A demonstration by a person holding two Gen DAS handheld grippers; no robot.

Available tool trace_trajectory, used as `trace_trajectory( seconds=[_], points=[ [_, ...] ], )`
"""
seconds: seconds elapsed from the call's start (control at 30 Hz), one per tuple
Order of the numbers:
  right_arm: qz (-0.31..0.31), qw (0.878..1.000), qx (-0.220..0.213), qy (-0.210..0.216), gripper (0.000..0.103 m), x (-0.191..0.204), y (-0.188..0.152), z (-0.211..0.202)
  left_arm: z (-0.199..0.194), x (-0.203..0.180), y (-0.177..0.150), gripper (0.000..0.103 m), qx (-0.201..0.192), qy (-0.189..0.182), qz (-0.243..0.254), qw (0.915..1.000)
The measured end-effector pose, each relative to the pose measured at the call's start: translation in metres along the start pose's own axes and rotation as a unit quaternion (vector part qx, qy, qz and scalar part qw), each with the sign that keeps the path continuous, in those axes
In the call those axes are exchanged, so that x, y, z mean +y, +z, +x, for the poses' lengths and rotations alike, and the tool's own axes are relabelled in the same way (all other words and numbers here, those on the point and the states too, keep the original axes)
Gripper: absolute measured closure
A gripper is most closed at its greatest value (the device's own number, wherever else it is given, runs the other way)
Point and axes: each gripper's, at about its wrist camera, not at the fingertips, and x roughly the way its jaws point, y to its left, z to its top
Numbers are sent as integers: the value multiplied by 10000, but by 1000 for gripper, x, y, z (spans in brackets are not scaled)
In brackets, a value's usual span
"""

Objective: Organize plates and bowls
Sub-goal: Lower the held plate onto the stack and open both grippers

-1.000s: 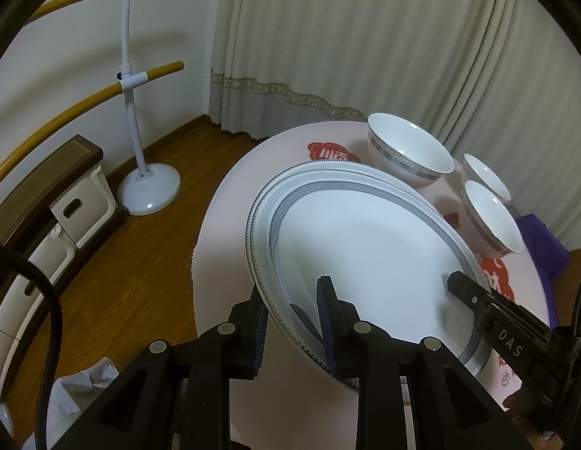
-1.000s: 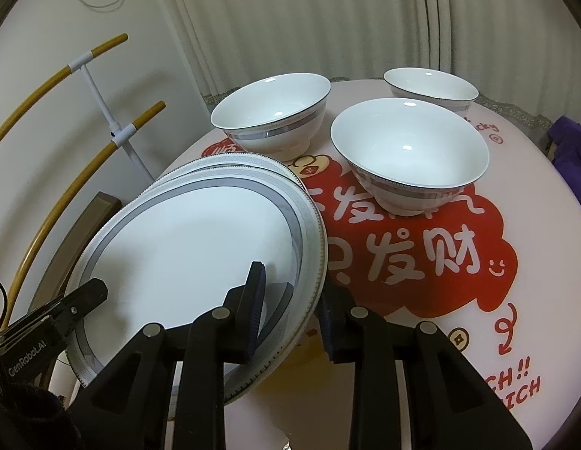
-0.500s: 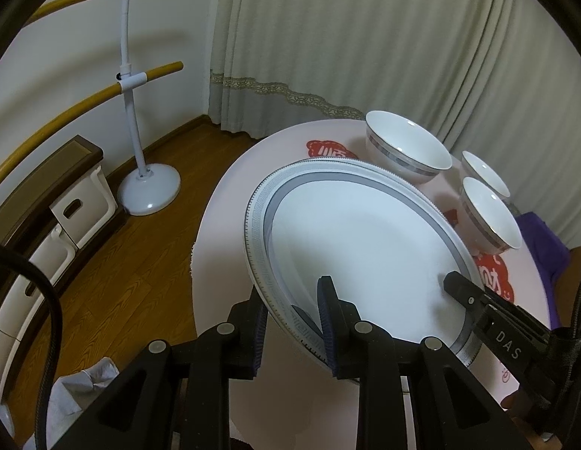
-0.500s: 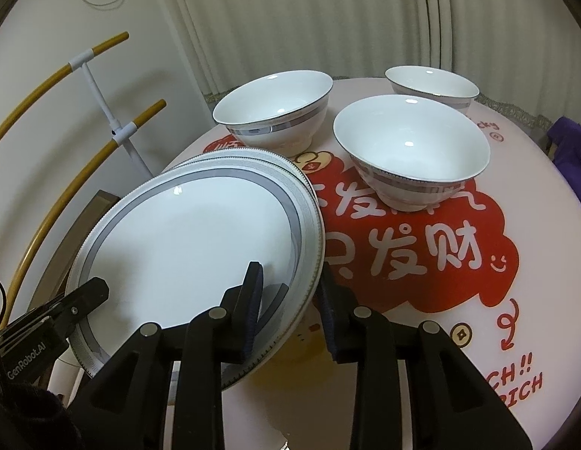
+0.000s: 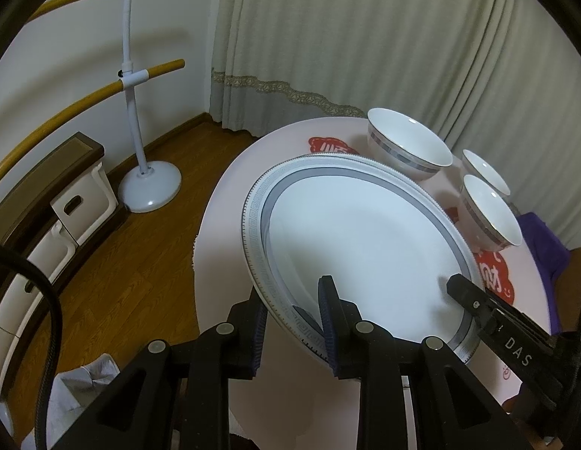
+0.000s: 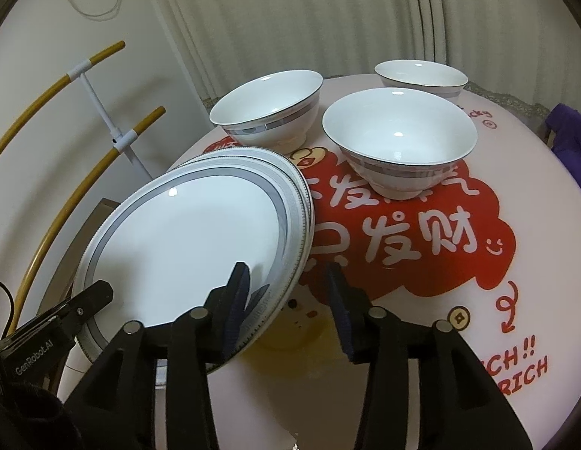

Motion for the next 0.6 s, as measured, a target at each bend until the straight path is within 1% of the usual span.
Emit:
trace_trajectory(
  seconds=[0.6],
  points=[
    [-50, 9998, 136, 160, 54, 9, -3, 8, -3, -4, -5, 77, -44, 92, 43, 9999]
  ],
)
